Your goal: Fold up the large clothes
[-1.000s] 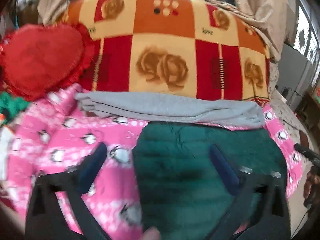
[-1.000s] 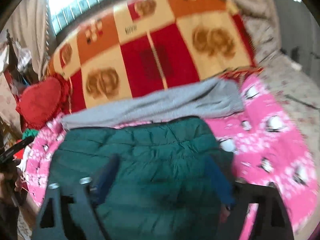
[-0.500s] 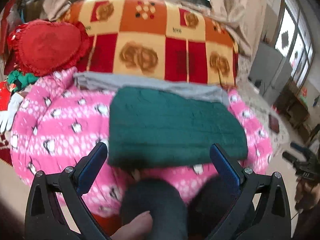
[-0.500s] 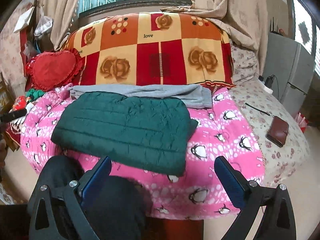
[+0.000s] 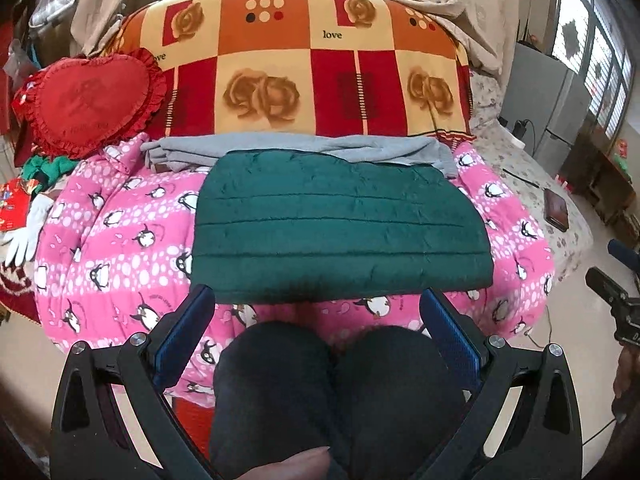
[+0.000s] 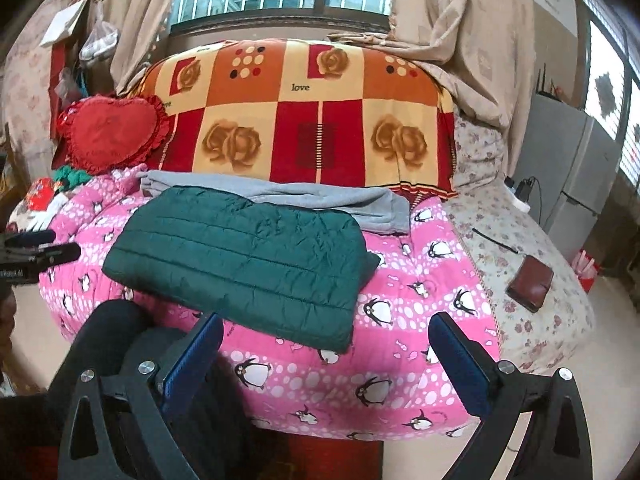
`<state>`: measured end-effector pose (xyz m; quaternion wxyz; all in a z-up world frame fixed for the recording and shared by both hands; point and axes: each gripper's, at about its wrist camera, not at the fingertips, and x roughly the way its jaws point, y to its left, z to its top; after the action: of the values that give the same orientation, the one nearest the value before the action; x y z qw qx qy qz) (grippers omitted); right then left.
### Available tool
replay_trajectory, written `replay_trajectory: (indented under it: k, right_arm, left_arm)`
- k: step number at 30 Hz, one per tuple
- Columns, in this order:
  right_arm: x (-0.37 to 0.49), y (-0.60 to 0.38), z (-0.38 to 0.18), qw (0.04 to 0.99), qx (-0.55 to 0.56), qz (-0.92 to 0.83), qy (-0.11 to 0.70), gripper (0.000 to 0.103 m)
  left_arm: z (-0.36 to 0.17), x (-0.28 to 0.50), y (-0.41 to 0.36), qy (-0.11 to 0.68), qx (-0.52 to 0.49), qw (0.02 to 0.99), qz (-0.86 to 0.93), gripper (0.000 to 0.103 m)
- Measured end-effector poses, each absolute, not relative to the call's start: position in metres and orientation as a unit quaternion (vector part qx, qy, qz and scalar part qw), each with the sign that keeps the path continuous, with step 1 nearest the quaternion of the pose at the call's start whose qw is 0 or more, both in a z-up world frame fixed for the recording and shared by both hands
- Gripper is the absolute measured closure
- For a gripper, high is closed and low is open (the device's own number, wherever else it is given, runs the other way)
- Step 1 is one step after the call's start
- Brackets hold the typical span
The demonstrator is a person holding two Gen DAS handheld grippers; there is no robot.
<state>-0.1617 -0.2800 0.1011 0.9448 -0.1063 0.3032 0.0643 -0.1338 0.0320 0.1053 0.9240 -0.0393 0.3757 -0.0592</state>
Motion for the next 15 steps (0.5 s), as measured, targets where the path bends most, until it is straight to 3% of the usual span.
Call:
replay_trajectory:
  k: [15]
  right_arm:
    - [-0.159,-0.268,0.100,0.942,-0.110,0.070,0.308,0.002]
  left_arm:
    - [0.107,-0.141,0.048,0.367,-0.055,0.928,-0.041,0.000]
